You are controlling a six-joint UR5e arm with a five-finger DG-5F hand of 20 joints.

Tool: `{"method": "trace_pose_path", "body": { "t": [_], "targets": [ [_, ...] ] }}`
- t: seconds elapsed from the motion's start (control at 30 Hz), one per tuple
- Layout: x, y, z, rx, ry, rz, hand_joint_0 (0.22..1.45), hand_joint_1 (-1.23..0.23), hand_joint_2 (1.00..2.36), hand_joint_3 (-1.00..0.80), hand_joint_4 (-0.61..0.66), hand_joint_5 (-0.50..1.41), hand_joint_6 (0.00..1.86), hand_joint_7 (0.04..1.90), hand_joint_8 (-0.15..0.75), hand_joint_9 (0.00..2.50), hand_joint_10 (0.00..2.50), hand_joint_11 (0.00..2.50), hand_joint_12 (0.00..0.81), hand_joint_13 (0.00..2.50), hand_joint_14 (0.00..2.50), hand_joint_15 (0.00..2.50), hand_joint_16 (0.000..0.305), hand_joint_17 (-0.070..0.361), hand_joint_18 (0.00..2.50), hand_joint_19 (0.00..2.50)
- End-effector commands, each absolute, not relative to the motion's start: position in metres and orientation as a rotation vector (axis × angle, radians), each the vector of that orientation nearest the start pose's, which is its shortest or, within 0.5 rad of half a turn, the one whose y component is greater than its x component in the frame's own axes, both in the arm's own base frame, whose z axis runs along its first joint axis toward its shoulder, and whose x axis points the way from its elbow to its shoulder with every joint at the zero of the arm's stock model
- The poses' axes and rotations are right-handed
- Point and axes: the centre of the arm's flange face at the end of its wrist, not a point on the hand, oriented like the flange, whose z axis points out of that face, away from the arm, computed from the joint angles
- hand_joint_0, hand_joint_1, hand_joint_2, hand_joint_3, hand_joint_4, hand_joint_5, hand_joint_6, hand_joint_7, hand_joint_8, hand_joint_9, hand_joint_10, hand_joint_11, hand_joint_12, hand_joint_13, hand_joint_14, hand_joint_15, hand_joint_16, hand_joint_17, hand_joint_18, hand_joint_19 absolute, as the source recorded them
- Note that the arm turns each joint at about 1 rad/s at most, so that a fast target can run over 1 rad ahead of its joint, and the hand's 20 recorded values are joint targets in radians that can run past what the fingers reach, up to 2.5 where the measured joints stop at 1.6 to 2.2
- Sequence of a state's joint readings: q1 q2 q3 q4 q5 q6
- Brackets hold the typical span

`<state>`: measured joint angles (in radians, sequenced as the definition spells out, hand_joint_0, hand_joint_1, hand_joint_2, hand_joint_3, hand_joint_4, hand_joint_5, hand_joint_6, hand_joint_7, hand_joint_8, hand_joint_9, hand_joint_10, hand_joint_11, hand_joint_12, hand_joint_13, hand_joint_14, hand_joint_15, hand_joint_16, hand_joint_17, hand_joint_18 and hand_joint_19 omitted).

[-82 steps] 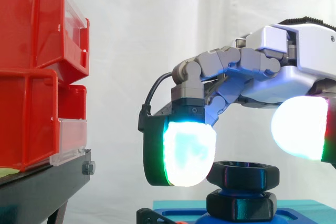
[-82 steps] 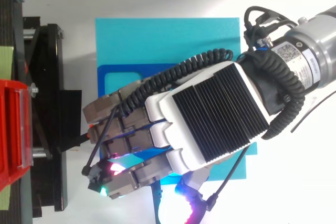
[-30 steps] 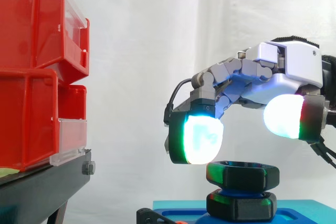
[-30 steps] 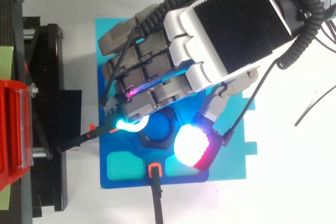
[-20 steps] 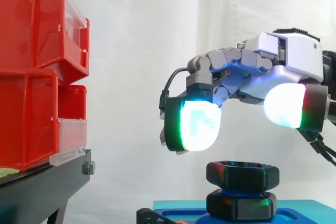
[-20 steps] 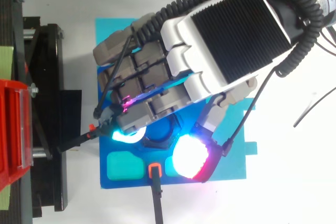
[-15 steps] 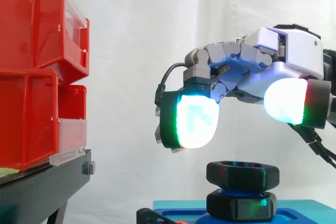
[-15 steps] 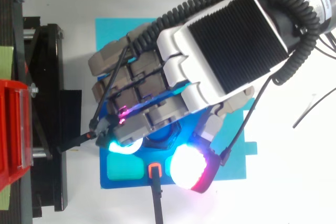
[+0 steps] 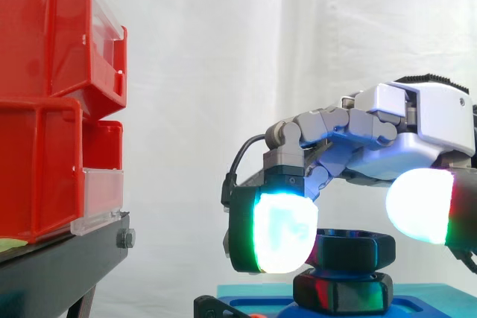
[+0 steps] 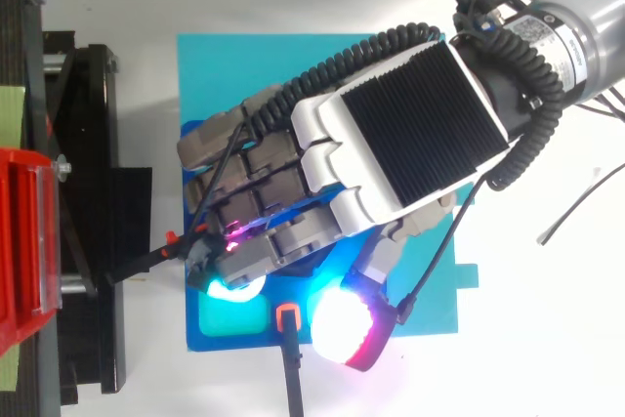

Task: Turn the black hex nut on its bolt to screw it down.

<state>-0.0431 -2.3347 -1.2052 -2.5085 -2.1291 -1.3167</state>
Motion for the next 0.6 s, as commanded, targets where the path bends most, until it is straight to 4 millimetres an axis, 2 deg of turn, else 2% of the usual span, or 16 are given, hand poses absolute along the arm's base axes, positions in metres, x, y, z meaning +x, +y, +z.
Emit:
{"method": "trace_pose_path", "body": {
  "t": [0.0,0.47,0.57],
  "targets": [
    [0.7582,-0.1114,0.2402,-0.274,1.344,0.549,0.47,-0.34,1.0,-0.5,0.12,-0.1,0.5,1.14,0.186,0.81,0.01,0.36,0.252,0.68,0.01,0.34,0.031,0.07,0.42,0.32],
    [0.7584,-0.1126,0.2409,-0.27,1.34,0.553,0.47,-0.34,1.0,-0.5,0.12,-0.1,0.5,1.13,0.188,0.81,0.01,0.36,0.252,0.68,0.01,0.35,0.031,0.07,0.42,0.32],
    [0.7572,-0.1193,0.2409,-0.266,1.341,0.547,0.47,-0.35,1.0,-0.5,0.12,-0.1,0.5,1.14,0.188,0.81,0.01,0.35,0.251,0.68,0.01,0.34,0.031,0.07,0.42,0.32]
  ]
}}
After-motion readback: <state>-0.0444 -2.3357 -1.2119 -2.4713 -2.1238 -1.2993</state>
